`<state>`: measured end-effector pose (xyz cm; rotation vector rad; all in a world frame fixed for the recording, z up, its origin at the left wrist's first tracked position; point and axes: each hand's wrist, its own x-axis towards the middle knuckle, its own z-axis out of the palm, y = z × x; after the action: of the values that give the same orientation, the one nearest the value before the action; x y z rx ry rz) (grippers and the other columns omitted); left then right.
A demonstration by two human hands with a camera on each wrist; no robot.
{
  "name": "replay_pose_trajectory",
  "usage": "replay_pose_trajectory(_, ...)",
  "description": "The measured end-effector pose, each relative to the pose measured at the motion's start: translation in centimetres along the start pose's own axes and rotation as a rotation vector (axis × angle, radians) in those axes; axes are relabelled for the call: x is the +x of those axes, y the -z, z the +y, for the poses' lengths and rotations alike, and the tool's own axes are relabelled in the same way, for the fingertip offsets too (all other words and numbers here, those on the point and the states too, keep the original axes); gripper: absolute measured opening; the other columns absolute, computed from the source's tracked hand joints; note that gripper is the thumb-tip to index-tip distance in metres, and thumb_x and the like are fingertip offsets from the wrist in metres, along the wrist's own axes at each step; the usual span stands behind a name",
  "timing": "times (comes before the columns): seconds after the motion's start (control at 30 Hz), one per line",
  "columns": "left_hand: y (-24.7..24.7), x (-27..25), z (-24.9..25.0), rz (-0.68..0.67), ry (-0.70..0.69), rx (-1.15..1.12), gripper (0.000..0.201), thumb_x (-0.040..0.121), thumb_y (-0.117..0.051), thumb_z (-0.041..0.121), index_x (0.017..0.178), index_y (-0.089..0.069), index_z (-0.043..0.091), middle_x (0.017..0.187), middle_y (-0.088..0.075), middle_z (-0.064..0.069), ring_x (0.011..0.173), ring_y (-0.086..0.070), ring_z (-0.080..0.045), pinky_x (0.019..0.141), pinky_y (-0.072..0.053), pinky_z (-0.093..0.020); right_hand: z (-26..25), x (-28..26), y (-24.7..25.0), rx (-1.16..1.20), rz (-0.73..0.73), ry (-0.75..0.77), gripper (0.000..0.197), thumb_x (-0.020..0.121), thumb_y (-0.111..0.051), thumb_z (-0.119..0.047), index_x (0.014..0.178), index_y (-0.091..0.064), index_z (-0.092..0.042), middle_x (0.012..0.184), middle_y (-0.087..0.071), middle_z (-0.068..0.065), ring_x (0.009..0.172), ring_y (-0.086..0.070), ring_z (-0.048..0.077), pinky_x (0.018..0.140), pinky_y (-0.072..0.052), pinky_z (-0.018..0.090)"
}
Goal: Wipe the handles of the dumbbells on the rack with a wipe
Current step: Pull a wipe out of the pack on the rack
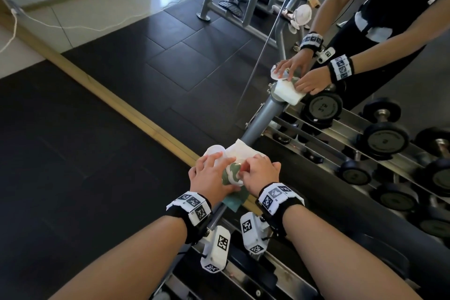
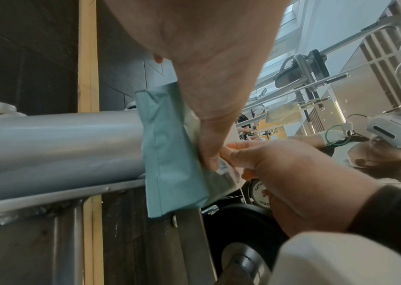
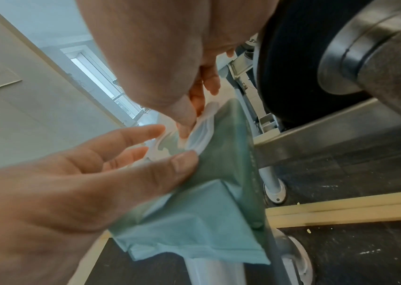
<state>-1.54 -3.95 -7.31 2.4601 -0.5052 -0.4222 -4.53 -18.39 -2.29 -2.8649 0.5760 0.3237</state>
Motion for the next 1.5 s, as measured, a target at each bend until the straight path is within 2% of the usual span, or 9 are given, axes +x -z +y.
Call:
replay_pose_trajectory(0.13,-0.2,-0.1,0.6,0.047,0.029,0.006,0.075,0.069,-0.073,0.064,0.134,-0.038,0.054,0.15,-0.029,0.016,0.14,-0.015,-0.018,0.113,-0.018,-0.047,0.2,-0.1,0.3,0.03,-0.033,0.015,0.01,0.089,-0.059,-0.027,0.082,-0.056,-0.033,0.107,-0.056,-0.009,0.116,-0.046,0.017,0.095,-0.03,0.04)
replay_pose_trajectory(0.33,-0.1,0.0,0.7,0.036,0.072,-0.038,0.075,0.067,-0.074,0.065,0.132,-0.039,0.055,0.148,-0.031,0.017,0.138,-0.016,-0.017,0.112,-0.017,-0.049,0.8,-0.6,0.8,0.08,-0.101,0.061,0.008,0.095,-0.055,-0.028,0.089,-0.052,-0.032,0.107,-0.054,-0.008,0.112,-0.047,0.018,0.09,-0.025,0.038)
replay_pose_trajectory(0.43,-0.1,0.1,0.9,0.029,0.078,-0.036,0.075,0.067,-0.075,0.063,0.133,-0.04,0.053,0.148,-0.031,0.016,0.139,-0.016,-0.017,0.113,-0.017,-0.048,1.0,-0.8,0.7,0.241,-0.041,-0.039,0.005,0.093,-0.06,-0.031,0.091,-0.057,-0.028,0.096,-0.064,-0.011,0.099,-0.056,0.017,0.081,-0.022,0.035)
replay_pose_trajectory(0.57,-0.3,0.0,1.0,0.036,0.072,-0.044,0.073,0.068,-0.075,0.061,0.133,-0.041,0.052,0.149,-0.031,0.014,0.139,-0.015,-0.018,0.113,-0.016,-0.048,0.7,-0.9,0.8,0.223,-0.051,-0.008,0.01,0.084,-0.071,-0.035,0.084,-0.062,-0.03,0.083,-0.066,-0.016,0.086,-0.059,0.007,0.079,-0.024,0.035)
replay_pose_trajectory(0.8,-0.5,0.4,1.4,0.048,0.1,-0.045,0.074,0.065,-0.073,0.069,0.13,-0.042,0.052,0.146,-0.033,0.013,0.136,-0.018,-0.02,0.11,-0.021,-0.049,-0.1,-1.0,1.0,0.102,0.053,0.068,0.011,0.091,-0.064,-0.024,0.088,-0.074,-0.028,0.101,-0.064,-0.01,0.1,-0.053,0.015,0.083,-0.03,0.035)
replay_pose_trajectory(1.1,-0.6,0.2,1.8,0.068,0.121,-0.021,0.075,0.063,-0.076,0.064,0.129,-0.041,0.052,0.145,-0.033,0.014,0.136,-0.019,-0.021,0.108,-0.021,-0.049,1.4,-1.6,4.3,0.145,0.069,0.072,0.019,0.091,-0.066,-0.027,0.075,-0.059,-0.033,0.095,-0.061,-0.013,0.106,-0.049,0.015,0.092,-0.024,0.037)
replay_pose_trajectory(1.23,-0.7,0.4,2.1,0.036,0.15,-0.007,0.081,0.065,-0.076,0.063,0.135,-0.038,0.044,0.148,-0.031,0.012,0.137,-0.016,-0.023,0.11,-0.02,-0.05,1.8,-2.5,7.1,0.412,0.196,0.116,0.009,0.09,-0.067,-0.016,0.082,-0.065,-0.021,0.091,-0.063,-0.008,0.095,-0.058,0.013,0.093,-0.04,0.033)
replay_pose_trajectory(1.33,-0.6,0.2,2.3,0.034,0.13,-0.035,0.071,0.067,-0.075,0.06,0.129,-0.042,0.049,0.147,-0.032,0.011,0.137,-0.016,-0.023,0.11,-0.019,-0.05,2.5,-3.3,9.8,0.58,0.327,0.119,0.008,0.092,-0.065,-0.012,0.086,-0.066,-0.017,0.09,-0.068,-0.006,0.087,-0.063,0.005,0.082,-0.047,0.019)
replay_pose_trajectory(1.5,1.9,0.1,2.4,-0.104,0.096,-0.038,0.08,0.071,-0.072,0.065,0.141,-0.038,0.045,0.156,-0.026,0.01,0.146,-0.012,-0.021,0.117,-0.014,-0.048,4.2,-5.6,10.7,0.576,0.199,0.073,0.018,0.093,-0.061,-0.011,0.081,-0.056,-0.023,0.096,-0.072,-0.008,0.09,-0.065,0.003,0.081,-0.047,0.019)
